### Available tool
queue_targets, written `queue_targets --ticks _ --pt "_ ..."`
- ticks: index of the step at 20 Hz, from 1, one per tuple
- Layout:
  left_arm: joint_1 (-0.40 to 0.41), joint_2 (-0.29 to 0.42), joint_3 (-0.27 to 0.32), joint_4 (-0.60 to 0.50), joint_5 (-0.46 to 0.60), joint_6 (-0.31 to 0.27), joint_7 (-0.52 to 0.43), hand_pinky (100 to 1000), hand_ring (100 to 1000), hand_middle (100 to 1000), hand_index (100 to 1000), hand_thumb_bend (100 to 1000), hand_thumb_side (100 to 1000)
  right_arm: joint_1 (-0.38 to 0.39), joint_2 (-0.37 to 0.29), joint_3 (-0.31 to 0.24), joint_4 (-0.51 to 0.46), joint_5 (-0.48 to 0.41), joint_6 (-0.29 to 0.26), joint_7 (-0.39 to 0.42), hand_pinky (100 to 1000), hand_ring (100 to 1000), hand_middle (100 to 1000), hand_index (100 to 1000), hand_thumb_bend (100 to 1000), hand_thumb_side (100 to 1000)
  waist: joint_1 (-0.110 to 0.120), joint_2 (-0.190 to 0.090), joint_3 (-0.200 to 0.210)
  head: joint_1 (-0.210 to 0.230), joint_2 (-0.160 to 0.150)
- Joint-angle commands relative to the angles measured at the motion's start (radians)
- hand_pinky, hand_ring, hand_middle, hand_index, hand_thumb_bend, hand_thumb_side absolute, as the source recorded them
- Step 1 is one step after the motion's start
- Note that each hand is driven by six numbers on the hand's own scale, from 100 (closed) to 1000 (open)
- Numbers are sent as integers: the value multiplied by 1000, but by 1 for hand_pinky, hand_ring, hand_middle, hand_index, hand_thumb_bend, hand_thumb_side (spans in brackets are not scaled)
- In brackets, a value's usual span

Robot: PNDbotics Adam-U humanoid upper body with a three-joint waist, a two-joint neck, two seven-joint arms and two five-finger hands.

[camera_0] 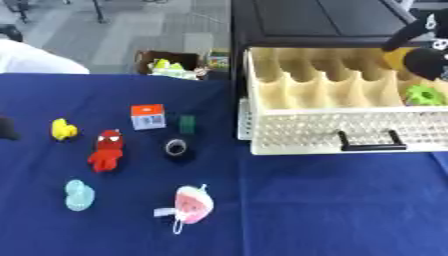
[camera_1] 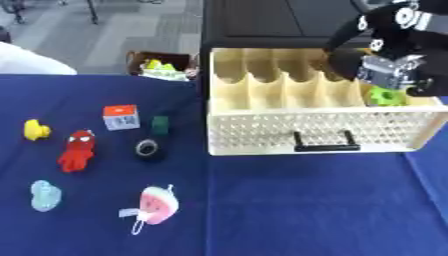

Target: Pick up objects from table and place into drawer.

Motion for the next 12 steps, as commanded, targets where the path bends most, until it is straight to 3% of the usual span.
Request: queue_targets --ticks 1,5,9,12 --pt "-8 16 4 -20 -3 -3 6 505 563 570 622 126 989 -9 6 -51 -11 -30 14 -75 100 100 100 811 100 1000 3 -24 -1 17 11" --pt "-22 48 1 -20 -12 -15 11 503 563 574 627 100 948 3 56 -102 -11 -151 37 -286 106 100 100 777 100 1000 8 -29 3 16 31" --pt "-52 118 -11 -20 -57 -43 25 502 563 577 643 100 856 16 89 -118 -11 -276 36 -513 188 100 100 779 100 1000 16 -36 9 15 49" --pt "-77 174 -27 -20 -102 -58 41 501 562 578 654 100 792 25 112 -117 -11 -322 29 -617 335 100 100 796 100 1000 21 -41 13 18 59"
